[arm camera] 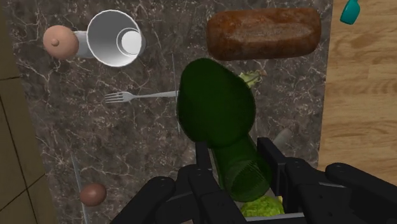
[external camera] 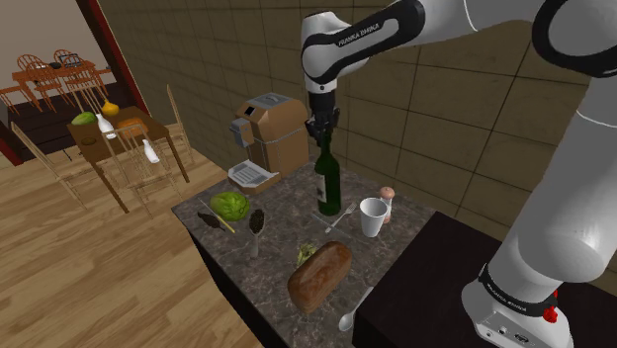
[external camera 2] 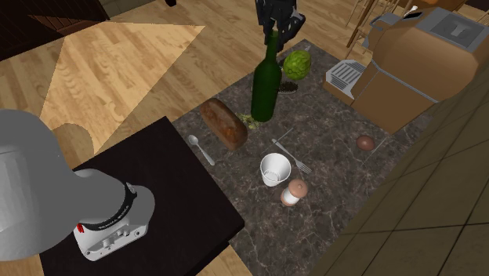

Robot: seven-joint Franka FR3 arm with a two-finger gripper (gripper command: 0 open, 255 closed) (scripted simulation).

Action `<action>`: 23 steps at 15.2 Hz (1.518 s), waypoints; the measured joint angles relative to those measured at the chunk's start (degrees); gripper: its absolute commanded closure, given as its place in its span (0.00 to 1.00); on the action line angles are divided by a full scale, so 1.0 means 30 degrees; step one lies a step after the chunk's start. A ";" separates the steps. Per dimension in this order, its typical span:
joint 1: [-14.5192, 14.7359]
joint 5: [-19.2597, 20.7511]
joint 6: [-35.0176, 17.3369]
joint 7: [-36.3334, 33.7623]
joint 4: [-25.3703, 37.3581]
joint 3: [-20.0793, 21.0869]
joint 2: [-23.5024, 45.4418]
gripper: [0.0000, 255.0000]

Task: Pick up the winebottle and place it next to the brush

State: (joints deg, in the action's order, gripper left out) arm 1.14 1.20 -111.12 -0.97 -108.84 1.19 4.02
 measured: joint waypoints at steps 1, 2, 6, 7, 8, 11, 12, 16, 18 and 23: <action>0.0104 0.0022 -0.0224 -0.0203 0.0498 0.0086 0.0726 1.00; 0.0172 0.0043 -0.0438 -0.0327 0.0921 0.0138 0.1368 1.00; 0.0359 0.0153 -0.0458 -0.0621 0.4018 0.0221 0.4478 1.00; 0.0428 0.0185 -0.0383 -0.0710 0.4986 0.0242 0.5378 1.00; 0.0530 0.0216 -0.0380 -0.0851 0.5867 0.0274 0.6257 1.00; 0.0826 0.0324 -0.0200 -0.1198 0.8407 0.0339 0.8627 1.00; 0.0863 0.0345 -0.0114 -0.1220 0.9270 0.0334 0.9412 1.00; 0.1113 0.0416 0.0616 -0.1422 1.2529 0.0342 1.1946 1.00; 0.1123 0.0428 0.0514 -0.1423 1.2912 0.0332 1.2436 1.00; 0.1126 0.0452 -0.0423 -0.1453 1.2512 0.0316 1.2968 1.00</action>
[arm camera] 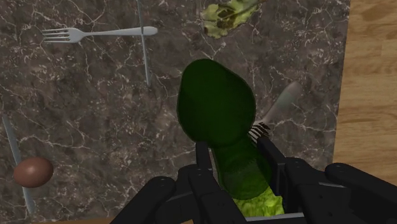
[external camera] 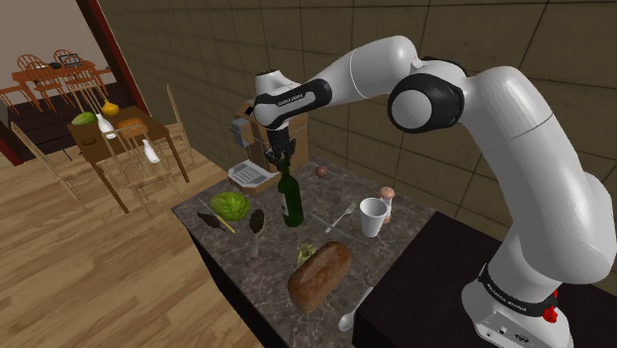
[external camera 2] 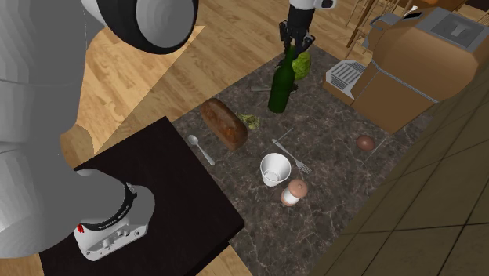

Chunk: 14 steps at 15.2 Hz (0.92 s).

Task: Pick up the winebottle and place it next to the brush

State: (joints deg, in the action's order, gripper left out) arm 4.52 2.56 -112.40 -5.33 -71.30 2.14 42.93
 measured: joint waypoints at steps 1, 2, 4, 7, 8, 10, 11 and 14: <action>0.0015 0.0007 -0.0192 -0.0026 -0.0149 0.0000 0.0044 1.00; 0.0018 0.0012 -0.0378 -0.0028 -0.0144 -0.0003 0.0228 1.00; 0.0015 0.0019 -0.0706 -0.0033 -0.0248 -0.0010 0.0461 1.00; 0.0002 0.0033 -0.1310 -0.0031 -0.0500 -0.0022 0.0814 1.00; 0.0012 0.0040 -0.1500 -0.0047 -0.0506 -0.0026 0.0994 1.00; 0.0031 0.0051 -0.1813 -0.0075 -0.0614 -0.0029 0.1200 1.00; 0.0015 0.0053 -0.1980 -0.0058 -0.0655 -0.0034 0.1328 1.00; 0.0004 0.0064 -0.2397 -0.0058 -0.0821 -0.0046 0.1580 1.00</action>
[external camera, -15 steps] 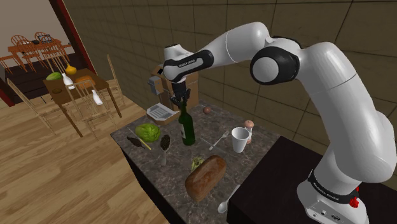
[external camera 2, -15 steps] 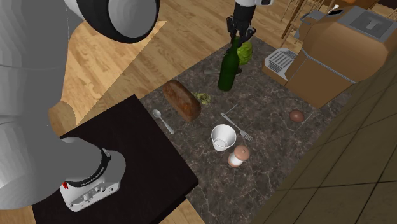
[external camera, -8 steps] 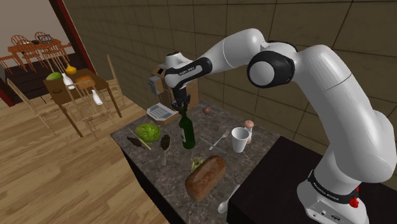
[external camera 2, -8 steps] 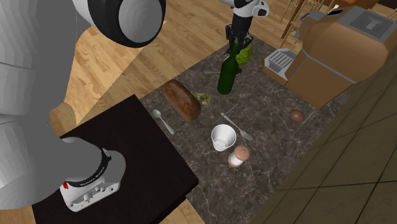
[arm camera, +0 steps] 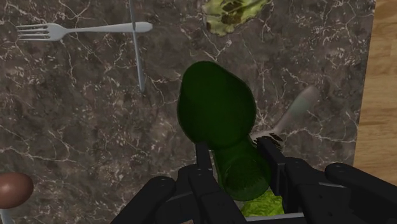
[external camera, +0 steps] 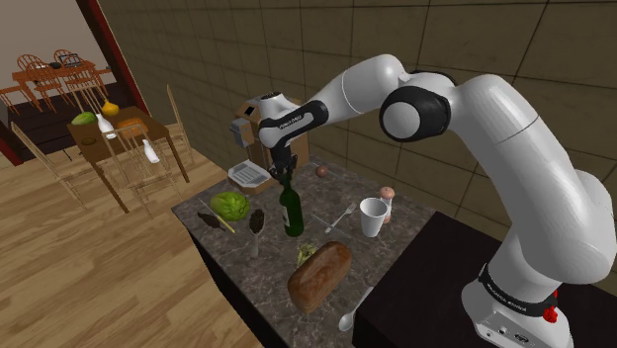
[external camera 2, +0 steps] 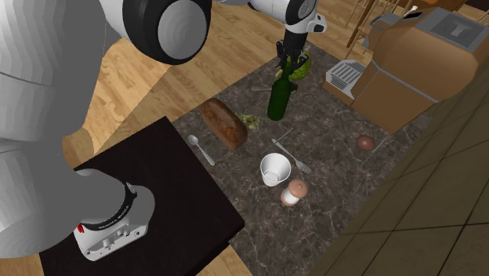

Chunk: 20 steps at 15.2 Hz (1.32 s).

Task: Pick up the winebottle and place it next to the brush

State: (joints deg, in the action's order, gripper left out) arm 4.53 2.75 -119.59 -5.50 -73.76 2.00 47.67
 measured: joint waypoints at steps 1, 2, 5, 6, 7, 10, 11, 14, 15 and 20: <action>0.0003 0.0001 -0.0031 -0.0003 -0.0012 0.0000 0.0018 1.00; 0.0005 0.0001 -0.0043 -0.0005 -0.0014 0.0001 0.0024 1.00; 0.0006 0.0001 -0.0050 -0.0007 -0.0007 0.0001 0.0033 1.00; 0.0007 0.0001 -0.0051 -0.0007 -0.0006 0.0001 0.0035 0.00; 0.0006 0.0001 -0.0051 -0.0007 -0.0002 0.0001 0.0034 0.00; 0.0006 0.0001 -0.0050 -0.0007 0.0006 0.0001 0.0033 0.00; 0.0006 0.0001 -0.0050 -0.0007 0.0006 0.0001 0.0033 0.00; -0.0020 -0.0015 0.0428 0.0033 0.0040 0.0010 -0.0408 0.00; 0.0024 -0.0021 0.0787 -0.0015 0.0140 0.0023 -0.0683 0.00; 0.0027 -0.0042 0.1652 0.0011 0.0670 0.0037 -0.1014 0.00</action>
State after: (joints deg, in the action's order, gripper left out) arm 4.61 2.63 -114.63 -5.47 -71.75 2.11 44.63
